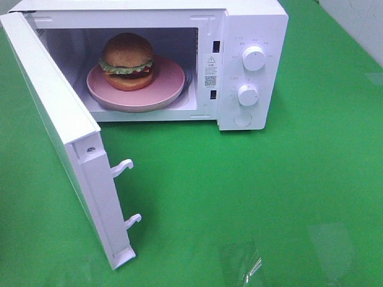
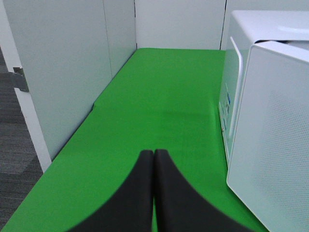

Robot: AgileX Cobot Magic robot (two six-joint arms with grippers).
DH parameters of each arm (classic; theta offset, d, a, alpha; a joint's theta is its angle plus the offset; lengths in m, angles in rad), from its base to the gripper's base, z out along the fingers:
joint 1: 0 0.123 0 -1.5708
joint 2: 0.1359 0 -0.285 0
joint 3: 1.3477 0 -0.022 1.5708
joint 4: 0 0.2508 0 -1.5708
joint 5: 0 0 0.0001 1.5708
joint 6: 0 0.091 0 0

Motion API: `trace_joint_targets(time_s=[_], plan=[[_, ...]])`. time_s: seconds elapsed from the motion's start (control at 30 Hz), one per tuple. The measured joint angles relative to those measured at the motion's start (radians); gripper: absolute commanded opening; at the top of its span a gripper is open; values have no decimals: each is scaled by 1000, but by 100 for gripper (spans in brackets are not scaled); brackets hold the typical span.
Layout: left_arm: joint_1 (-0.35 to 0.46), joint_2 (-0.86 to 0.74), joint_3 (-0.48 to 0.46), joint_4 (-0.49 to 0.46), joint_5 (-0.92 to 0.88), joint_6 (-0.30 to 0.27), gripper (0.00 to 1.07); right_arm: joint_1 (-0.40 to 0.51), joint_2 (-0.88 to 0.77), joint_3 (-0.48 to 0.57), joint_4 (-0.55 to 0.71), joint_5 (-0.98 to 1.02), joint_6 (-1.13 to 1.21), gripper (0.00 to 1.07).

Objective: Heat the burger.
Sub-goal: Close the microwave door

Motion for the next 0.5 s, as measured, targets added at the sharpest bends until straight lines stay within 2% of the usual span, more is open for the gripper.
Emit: trace_joint_targets(time_s=[0.07,0.1,0.13,0.17,0.2,0.23,0.27,0.3,0.33,0.37,0.43,0.5], plan=[[0,58,0,80,-32,-40,0,0,0,0,0,0,0,75],[0,58,0,80,-32,-40,0,0,0,0,0,0,0,75],[0,118,0,191,-75,-122,0,0,0,0,0,0,0,75],[0,118,0,191,-75,-122,0,0,0,0,0,0,0,75],[0,139,0,236,-95,-158,0,0,0,0,0,0,0,75],[0,139,0,236,-95,-158,0,0,0,0,0,0,0,75],[0,177,0,330,-141,-228,0,0,0,0,0,0,0,75],[0,177,0,330,-141,-228,0,0,0,0,0,0,0,75],[0,219,0,410,-198,-282,0,0,0,0,0,0,0,75],[0,219,0,410,-198,-282,0,0,0,0,0,0,0,75],[0,303,0,519,-321,-356,0,0,0,0,0,0,0,75],[0,320,0,534,-339,-369,0,0,0,0,0,0,0,75]])
